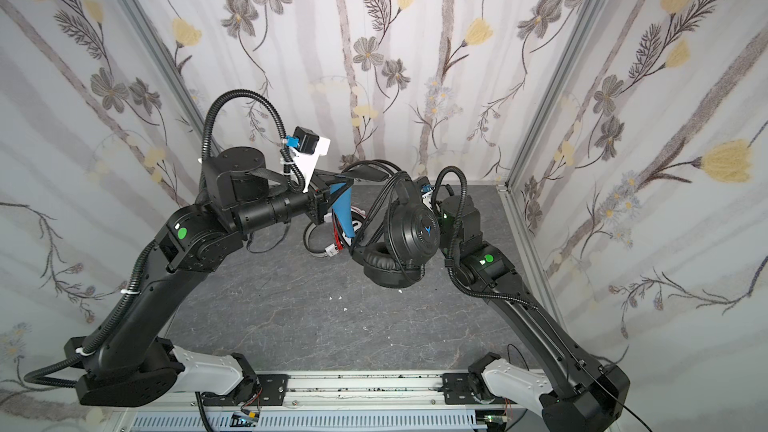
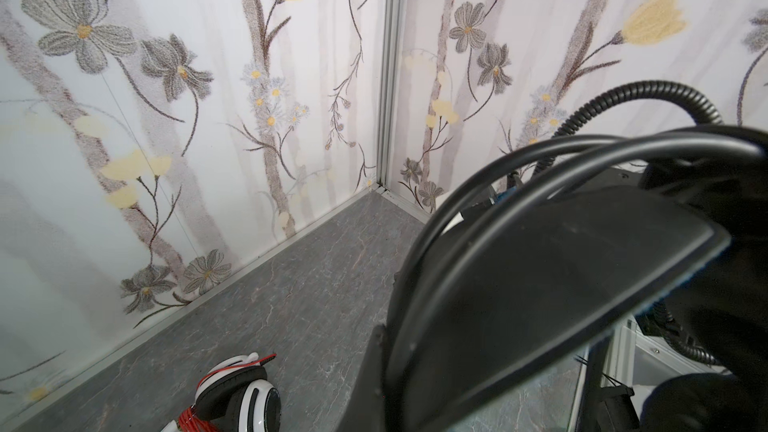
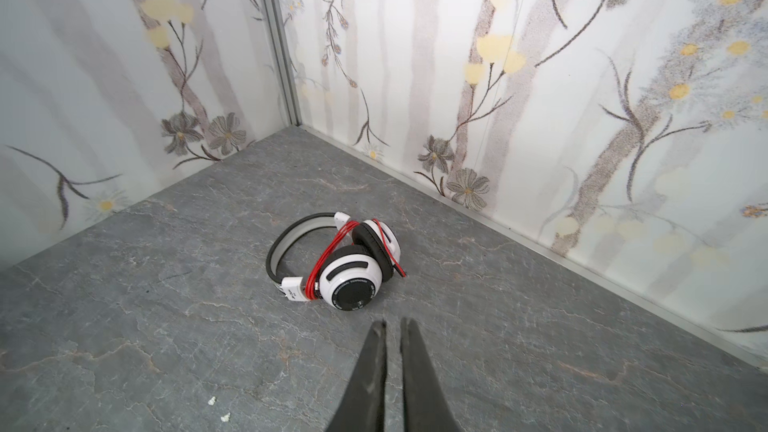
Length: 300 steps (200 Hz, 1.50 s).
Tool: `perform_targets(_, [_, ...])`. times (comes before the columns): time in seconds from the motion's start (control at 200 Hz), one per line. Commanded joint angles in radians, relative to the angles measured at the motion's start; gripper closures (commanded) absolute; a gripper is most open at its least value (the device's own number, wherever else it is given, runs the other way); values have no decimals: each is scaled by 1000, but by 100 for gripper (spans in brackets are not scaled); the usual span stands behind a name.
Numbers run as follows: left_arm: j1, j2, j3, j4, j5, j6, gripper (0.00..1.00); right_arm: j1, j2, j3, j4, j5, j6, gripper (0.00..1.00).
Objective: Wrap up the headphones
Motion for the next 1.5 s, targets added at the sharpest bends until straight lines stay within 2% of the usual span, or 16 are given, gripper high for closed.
perform_targets(0.0, [0, 10, 52, 208, 14, -94, 100, -2, -18, -42, 69, -53, 40, 88])
perform_targets(0.17, [0, 27, 79, 221, 24, -115, 100, -10, -44, -96, 128, -124, 60, 82])
perform_targets(0.52, [2, 40, 91, 219, -43, -129, 100, -46, -109, -181, 212, -165, 111, 72])
perform_targets(0.615, [2, 51, 109, 215, -39, -130, 100, -54, -116, -210, 234, -189, 133, 67])
perform_targets(0.774, [0, 64, 133, 202, -35, -130, 100, -58, -114, -250, 282, -254, 178, 51])
perform_targets(0.879, [3, 69, 137, 201, -40, -133, 100, -58, -107, -266, 297, -293, 188, 47])
perform_targets(1.494, [14, 83, 159, 197, -33, -155, 100, -60, -107, -422, 310, -317, 179, 48])
